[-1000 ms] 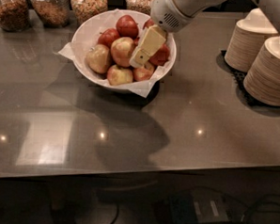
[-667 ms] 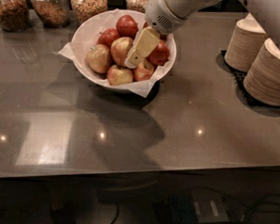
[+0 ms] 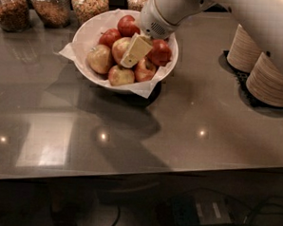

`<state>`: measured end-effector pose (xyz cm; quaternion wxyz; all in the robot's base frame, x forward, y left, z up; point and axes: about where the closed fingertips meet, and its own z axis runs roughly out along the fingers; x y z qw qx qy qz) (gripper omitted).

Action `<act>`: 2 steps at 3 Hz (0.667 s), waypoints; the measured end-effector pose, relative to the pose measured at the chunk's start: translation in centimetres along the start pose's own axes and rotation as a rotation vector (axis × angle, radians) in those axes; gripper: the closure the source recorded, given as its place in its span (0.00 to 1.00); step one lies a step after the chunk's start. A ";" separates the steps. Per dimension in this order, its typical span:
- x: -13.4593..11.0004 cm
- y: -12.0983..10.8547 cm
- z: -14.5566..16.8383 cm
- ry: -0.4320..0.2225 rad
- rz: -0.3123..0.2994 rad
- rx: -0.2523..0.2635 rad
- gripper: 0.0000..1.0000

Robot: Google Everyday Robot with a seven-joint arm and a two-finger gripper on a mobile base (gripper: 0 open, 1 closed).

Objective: Pick apple from white bowl

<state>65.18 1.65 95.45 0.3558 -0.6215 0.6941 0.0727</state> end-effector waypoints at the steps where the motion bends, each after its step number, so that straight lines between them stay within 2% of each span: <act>1: 0.2 -0.1 1.1 0.010 0.001 -0.010 0.40; 2: 0.2 -0.1 1.7 0.017 -0.001 -0.017 0.37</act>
Offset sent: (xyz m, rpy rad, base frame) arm 0.0134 0.0112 -0.0193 -0.0278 0.0245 0.0051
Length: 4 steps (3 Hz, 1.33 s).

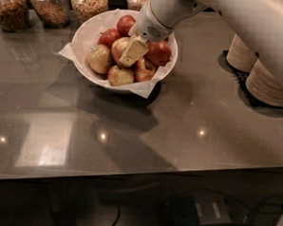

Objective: Pick apple from white bowl

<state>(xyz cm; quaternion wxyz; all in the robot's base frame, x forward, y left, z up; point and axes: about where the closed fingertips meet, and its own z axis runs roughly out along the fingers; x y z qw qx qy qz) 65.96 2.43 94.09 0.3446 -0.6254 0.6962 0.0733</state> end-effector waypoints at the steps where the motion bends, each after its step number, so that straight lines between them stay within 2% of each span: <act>1: 0.0 -0.1 1.6 0.017 -0.005 -0.025 0.28; 2: 0.1 -0.1 2.3 0.024 -0.004 -0.037 0.30; 3: 0.2 -0.1 2.4 0.025 -0.004 -0.039 0.44; 4: 0.3 0.0 2.5 0.029 -0.004 -0.041 0.65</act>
Offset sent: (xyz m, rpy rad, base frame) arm 0.0115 0.0088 -0.0150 -0.0245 0.0291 0.0120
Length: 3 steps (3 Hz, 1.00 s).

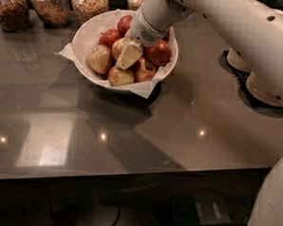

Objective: Pick apple from white bowl

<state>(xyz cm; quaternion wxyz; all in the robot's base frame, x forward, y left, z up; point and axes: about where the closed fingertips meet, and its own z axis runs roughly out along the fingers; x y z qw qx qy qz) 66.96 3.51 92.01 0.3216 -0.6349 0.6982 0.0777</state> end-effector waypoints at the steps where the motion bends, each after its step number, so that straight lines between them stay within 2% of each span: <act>1: 0.2 0.1 0.0 0.004 0.000 -0.001 0.88; 2: 0.4 -0.3 -1.5 -0.003 -0.006 0.014 1.00; 3: 0.2 -0.6 -5.3 -0.041 -0.031 0.050 1.00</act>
Offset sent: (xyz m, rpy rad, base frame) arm -0.0057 -0.0330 0.0314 0.0100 -0.0472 -0.0110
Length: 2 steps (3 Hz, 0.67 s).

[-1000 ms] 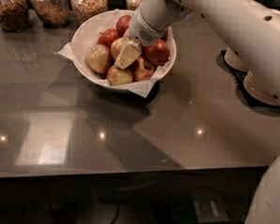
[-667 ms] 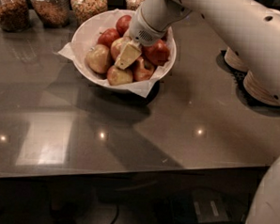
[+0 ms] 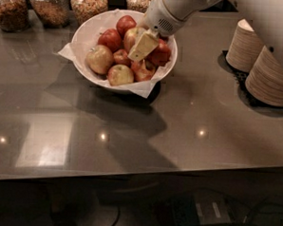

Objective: Pick apple from white bowl

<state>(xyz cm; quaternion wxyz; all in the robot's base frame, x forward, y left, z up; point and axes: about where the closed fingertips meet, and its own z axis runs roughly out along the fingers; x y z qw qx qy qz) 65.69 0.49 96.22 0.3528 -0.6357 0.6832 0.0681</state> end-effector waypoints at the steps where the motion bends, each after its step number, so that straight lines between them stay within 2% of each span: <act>1: -0.1 0.8 -4.9 -0.043 -0.047 0.015 1.00; 2: 0.5 2.9 -10.3 -0.061 -0.094 0.013 1.00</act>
Offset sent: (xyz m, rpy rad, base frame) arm -0.1165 -0.0987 0.1018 0.0156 -0.1067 0.1250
